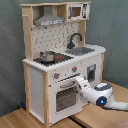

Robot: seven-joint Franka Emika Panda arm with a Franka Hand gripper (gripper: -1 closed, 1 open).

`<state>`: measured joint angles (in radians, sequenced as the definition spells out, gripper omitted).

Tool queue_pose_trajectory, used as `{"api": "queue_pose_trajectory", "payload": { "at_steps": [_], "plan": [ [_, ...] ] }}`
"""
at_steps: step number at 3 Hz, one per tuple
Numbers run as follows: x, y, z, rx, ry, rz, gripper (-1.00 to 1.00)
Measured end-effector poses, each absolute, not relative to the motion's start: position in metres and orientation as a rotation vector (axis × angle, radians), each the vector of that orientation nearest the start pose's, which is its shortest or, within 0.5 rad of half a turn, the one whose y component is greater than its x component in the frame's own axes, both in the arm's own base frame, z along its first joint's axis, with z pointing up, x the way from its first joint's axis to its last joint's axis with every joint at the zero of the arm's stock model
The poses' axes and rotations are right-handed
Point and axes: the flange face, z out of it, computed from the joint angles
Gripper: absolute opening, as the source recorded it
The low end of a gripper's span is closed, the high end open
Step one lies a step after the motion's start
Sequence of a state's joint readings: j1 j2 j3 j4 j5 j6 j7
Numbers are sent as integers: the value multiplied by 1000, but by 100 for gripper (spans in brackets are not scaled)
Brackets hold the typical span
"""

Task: Play with the kitchen

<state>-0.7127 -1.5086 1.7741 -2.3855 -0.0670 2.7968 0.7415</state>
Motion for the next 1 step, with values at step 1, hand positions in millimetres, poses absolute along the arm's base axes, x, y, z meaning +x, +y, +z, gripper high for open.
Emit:
{"api": "queue_pose_trajectory", "payload": {
  "at_steps": [1],
  "plan": [
    [334,427,238,1757,674,1320,100]
  ]
}}
